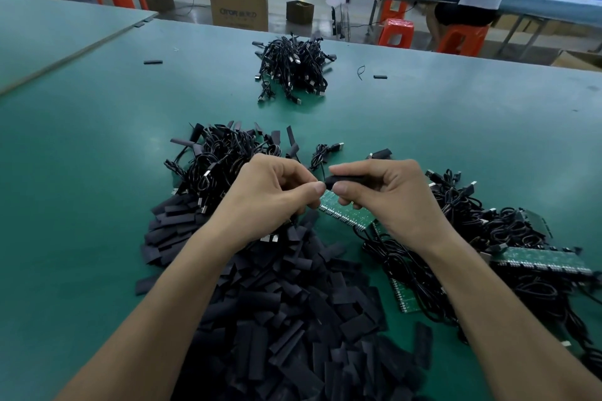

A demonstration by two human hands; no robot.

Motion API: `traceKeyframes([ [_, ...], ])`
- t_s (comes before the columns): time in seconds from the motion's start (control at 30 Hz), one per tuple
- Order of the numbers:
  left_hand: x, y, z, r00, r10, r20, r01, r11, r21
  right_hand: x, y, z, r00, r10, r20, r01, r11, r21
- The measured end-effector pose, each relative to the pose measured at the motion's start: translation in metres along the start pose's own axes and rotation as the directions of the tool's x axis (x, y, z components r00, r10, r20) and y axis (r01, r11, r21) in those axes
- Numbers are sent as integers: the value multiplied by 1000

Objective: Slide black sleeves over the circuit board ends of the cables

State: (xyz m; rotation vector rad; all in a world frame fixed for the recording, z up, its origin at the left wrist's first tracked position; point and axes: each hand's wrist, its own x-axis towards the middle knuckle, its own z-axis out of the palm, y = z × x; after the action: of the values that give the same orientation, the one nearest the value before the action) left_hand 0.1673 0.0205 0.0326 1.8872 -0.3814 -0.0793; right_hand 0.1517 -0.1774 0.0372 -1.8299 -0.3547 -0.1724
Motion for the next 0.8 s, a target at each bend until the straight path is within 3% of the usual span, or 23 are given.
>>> traceKeyframes([
  [0.23, 1, -2, 5, 1000, -9, -15, 8, 998, -62, 1, 1, 7, 958, 12, -288, 7, 998, 66],
  [0.53, 1, -4, 9, 998, 42, -47, -47, 991, -127, -5, 4, 23, 954, 31, -297, 37, 975, 220],
  [0.8, 2, -6, 13, 999, 48, 13, -45, 990, -135, -4, -5, 20, 952, 48, -303, 1, 987, 160],
])
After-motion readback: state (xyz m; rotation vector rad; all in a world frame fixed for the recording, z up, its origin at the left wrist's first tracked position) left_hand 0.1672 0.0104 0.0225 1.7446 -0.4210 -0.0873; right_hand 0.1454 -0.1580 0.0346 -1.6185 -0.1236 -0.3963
